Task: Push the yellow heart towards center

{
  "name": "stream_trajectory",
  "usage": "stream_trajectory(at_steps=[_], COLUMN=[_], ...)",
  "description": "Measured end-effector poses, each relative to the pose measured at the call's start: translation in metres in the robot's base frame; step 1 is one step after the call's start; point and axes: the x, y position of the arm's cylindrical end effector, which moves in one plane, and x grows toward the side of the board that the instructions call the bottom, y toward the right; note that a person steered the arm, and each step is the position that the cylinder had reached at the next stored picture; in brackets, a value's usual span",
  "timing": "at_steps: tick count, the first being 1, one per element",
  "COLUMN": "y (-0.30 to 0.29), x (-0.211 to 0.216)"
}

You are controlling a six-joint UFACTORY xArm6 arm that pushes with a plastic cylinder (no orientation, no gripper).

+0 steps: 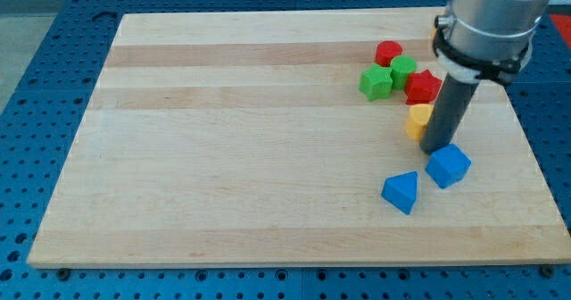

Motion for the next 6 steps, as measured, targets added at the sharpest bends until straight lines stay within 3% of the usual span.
stream_trajectory(at_steps=[1,2,6], y=[-0.003,0.024,0.024], x=[0.014,-0.017,-0.063])
